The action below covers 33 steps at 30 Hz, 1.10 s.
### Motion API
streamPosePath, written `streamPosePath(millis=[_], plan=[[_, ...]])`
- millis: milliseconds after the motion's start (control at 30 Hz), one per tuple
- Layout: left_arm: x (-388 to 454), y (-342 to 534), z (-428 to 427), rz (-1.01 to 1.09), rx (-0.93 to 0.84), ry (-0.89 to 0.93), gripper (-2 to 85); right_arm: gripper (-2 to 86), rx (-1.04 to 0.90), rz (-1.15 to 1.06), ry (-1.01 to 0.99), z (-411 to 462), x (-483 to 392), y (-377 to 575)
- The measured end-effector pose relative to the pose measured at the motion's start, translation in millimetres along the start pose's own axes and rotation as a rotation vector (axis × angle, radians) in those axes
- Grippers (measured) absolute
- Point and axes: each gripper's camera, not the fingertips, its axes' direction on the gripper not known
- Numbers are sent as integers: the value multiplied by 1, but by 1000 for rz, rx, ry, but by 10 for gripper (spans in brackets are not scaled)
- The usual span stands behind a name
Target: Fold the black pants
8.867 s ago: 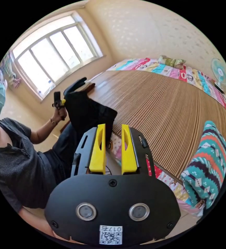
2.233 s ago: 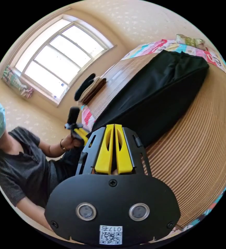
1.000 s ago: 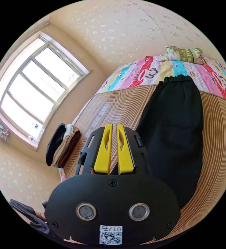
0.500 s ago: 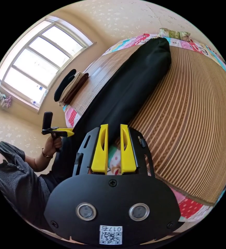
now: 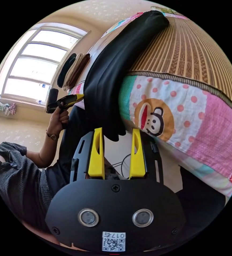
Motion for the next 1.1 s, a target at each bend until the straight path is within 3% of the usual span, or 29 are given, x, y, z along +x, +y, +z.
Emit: streamPosePath(millis=[167, 267, 400, 600, 767, 900, 967, 1100], plan=[[16, 21, -13, 50, 36, -52, 12, 153, -38, 6, -88, 20, 8, -8], [25, 29, -33, 86, 109, -39, 11, 82, -48, -22, -138, 23, 10, -4], [45, 20, -57, 206, 156, 18, 2, 23, 4, -180, -386, -15, -8, 18], [100, -38, -65, 512, 79, 38, -9, 3, -31, -459, -660, -89, -61, 54], [115, -68, 7, 673, -125, 35, -10, 0, -23, -680, -786, -137, -112, 74], [82, -48, 90, 624, -448, 163, -10, 1, 138, -801, -875, -197, -120, 66], [48, -23, 98, 491, -428, 374, -10, 1, 246, -761, -808, -223, -106, 51], [8, 10, 84, 307, -314, 595, -10, 4, 371, -578, -713, -247, -60, -13]])
